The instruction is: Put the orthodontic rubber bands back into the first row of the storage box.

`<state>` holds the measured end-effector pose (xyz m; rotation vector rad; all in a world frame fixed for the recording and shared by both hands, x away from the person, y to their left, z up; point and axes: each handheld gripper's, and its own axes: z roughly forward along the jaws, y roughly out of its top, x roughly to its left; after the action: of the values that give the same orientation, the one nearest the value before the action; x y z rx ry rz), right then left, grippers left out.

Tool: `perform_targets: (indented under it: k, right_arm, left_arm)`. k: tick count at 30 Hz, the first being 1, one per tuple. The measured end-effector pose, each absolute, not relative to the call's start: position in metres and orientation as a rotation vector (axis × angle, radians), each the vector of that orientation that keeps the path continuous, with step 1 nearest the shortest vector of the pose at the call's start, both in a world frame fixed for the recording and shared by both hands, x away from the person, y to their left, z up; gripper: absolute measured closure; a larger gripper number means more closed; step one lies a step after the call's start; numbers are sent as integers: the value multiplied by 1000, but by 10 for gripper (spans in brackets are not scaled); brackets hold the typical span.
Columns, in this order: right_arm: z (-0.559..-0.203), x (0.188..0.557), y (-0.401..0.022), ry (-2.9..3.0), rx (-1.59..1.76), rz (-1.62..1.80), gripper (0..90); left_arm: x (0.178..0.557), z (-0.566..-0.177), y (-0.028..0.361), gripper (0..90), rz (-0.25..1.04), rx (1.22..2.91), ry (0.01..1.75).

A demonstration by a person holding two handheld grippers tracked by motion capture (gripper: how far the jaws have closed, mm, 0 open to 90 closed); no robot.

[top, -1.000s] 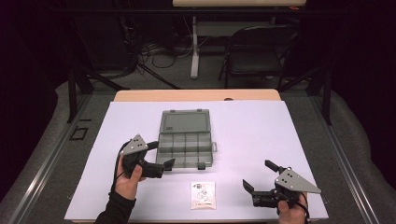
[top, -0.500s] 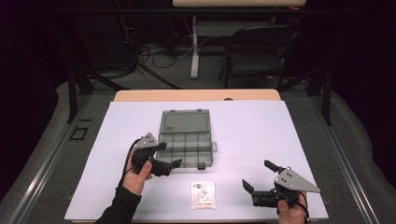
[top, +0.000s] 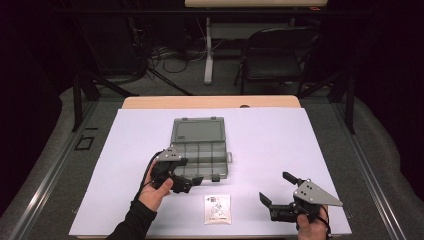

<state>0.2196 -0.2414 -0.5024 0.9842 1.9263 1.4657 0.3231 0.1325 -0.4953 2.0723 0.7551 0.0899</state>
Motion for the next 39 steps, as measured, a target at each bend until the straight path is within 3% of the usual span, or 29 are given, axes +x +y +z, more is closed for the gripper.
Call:
perform_targets:
  k: [10,18,22,26,32,39]
  right_arm:
    - [-502,220,-241,1929,983,1465,21]
    - [-503,220,-241,1932,982,1465,26]
    - [-503,220,-241,1934,981,1465,27]
    - [-503,220,-241,1936,981,1465,28]
    - [-503,220,-241,1940,980,1463,30]
    - [-503,220,-241,1943,977,1464,33]
  left_arm:
    - [315,-500,115,31,60,2111,711]
    - [309,-505,103,35,52,2164,659]
    - [306,-508,100,159,41,2183,631]
    - [306,-512,98,173,24,2197,632]
    - [304,-519,95,316,17,2220,622]
    - [305,-528,92,382,12,2239,645]
